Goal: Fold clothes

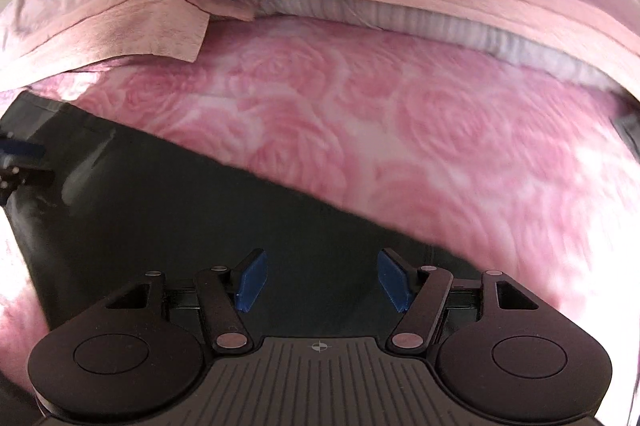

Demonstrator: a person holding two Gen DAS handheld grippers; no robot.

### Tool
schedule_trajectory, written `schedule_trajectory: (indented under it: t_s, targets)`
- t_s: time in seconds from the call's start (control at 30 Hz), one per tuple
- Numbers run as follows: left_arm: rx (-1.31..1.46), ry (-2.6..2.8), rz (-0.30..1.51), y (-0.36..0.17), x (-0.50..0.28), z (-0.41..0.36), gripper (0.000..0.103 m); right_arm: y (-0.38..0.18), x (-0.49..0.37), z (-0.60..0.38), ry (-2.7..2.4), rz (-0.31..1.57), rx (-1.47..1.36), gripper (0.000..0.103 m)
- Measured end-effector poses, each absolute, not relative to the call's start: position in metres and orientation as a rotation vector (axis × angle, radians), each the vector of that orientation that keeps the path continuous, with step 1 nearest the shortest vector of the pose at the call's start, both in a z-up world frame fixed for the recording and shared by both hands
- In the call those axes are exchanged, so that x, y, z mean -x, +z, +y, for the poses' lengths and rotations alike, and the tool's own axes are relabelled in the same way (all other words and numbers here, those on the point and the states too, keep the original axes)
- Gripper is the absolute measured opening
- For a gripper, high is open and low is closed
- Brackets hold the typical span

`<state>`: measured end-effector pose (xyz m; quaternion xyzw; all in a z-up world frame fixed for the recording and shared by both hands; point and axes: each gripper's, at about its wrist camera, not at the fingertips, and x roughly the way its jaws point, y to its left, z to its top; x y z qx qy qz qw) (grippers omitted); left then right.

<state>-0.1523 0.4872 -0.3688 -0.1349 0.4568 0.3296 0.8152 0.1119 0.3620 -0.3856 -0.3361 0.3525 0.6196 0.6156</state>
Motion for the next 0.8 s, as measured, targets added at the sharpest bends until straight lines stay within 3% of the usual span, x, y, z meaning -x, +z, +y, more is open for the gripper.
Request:
schedule_trajectory:
  t_s: [0.37, 0.53, 0.6, 0.73, 0.8]
  targets:
    - [0.158, 0.467, 1.007, -0.391, 0.145, 0.544, 0.04, -0.404, -0.128, 0.422, 1.642, 0.871, 0.889, 0.065]
    - [0.072, 0.377, 1.06, -0.403, 0.148, 0.555, 0.048, -0.412, -0.137, 0.423, 1.679, 0.922, 0.955, 0.065]
    - [0.052, 0.351, 1.06, -0.407, 0.148, 0.555, 0.047, -0.416, -0.137, 0.42, 1.673, 0.918, 0.972, 0.065]
    - [0.031, 0.339, 1.042, -0.4, 0.153, 0.544, 0.015, -0.415, -0.135, 0.413, 1.659, 0.881, 0.983, 0.024]
    - [0.011, 0.365, 1.023, -0.391, 0.159, 0.533, 0.01, -0.409, -0.135, 0.407, 1.665, 0.878, 0.961, 0.016]
